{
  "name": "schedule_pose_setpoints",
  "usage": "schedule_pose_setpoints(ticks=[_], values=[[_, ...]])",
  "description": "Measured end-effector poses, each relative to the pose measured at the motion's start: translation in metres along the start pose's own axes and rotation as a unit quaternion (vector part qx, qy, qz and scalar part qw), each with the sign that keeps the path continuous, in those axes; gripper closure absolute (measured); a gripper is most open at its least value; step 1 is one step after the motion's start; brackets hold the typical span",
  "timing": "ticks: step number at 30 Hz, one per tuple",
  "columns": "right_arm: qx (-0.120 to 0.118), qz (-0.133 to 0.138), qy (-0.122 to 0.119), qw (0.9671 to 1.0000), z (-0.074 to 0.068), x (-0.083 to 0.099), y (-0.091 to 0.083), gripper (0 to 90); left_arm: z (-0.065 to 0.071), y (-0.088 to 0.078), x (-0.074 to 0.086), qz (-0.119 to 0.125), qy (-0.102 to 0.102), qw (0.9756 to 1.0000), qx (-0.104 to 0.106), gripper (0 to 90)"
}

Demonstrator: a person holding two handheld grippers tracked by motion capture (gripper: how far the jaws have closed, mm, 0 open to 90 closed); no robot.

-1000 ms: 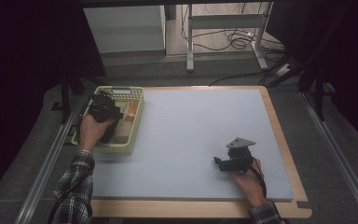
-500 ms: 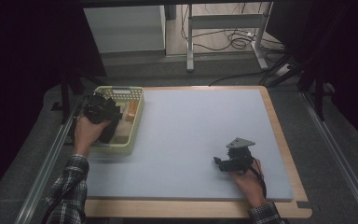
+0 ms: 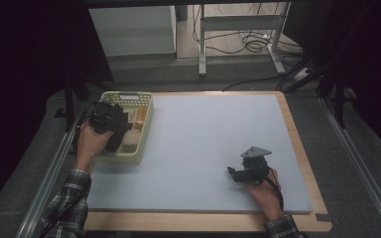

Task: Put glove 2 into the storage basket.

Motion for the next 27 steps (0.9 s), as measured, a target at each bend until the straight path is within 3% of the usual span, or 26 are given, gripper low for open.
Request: schedule_pose_setpoints(ticks=[9, 17, 27], values=[[0.001, 0.000, 0.000, 1.0000, 0.000, 0.000, 0.000, 16.1, 0.019, -0.002, 0.001, 0.008, 0.029, 0.9995, 0.013, 2.1], [0.001, 0.001, -0.001, 1.0000, 0.000, 0.000, 0.000, 16.1, 0.037, -0.004, 0.002, 0.018, 0.040, 0.9984, 0.035, 2.1], [0.001, 0.000, -0.001, 1.0000, 0.000, 0.000, 0.000, 16.1, 0.064, 0.005, 0.006, 0.020, 0.065, 0.9961, 0.057, 2.1]])
Point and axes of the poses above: each handheld gripper's, and its own axes: y roughly forward along the jaws, x roughly out of its underside, z roughly to its right, the point moved 9 cm from there along y, roughly forward along the jaws, and after that the axes turned 12 degrees about x, right-handed, at the moved point
